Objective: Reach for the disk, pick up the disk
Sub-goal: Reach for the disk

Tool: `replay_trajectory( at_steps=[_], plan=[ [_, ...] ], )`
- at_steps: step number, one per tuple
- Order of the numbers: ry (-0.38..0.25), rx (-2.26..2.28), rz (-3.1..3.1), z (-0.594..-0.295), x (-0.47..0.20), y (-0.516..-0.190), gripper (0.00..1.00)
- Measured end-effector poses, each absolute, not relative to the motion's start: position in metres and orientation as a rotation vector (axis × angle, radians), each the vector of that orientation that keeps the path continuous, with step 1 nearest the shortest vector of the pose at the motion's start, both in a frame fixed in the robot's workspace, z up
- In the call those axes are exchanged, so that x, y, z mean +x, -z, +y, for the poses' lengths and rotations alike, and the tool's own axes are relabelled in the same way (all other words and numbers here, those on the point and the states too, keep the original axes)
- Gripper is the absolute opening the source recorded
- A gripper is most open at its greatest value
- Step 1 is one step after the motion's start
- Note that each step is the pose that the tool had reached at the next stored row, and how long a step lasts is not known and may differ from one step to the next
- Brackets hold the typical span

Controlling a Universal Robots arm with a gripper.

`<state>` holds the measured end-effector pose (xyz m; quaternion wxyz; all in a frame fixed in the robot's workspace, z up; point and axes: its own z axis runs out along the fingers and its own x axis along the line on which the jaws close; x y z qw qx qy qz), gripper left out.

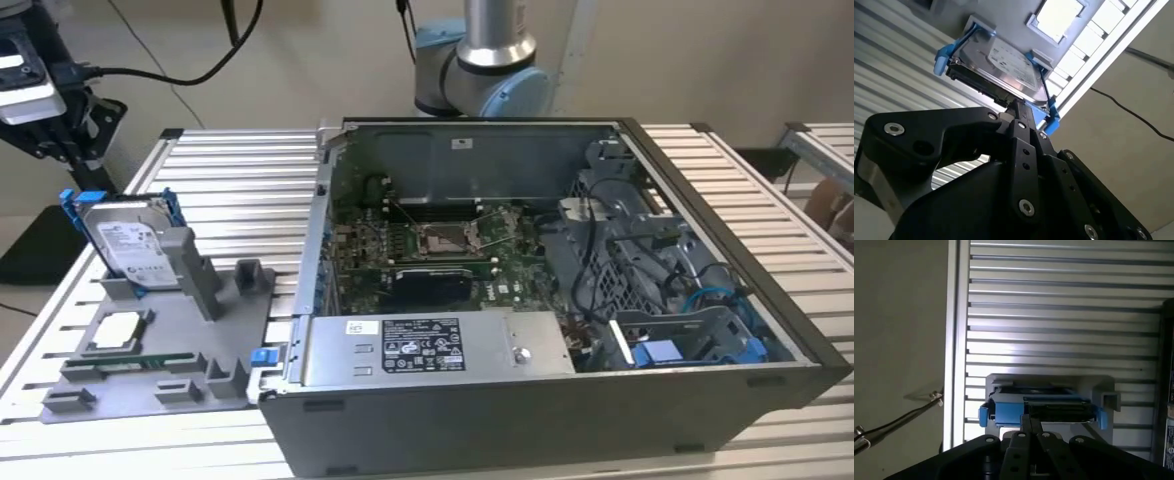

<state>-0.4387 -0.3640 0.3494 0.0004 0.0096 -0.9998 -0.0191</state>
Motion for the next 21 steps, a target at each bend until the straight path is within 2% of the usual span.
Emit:
replay_trajectory(
  at_steps=[21],
  plan=[
    [0.060,0.090,-3.138,-0.3641,-0.4427,-0.3477,0.00]
  ],
)
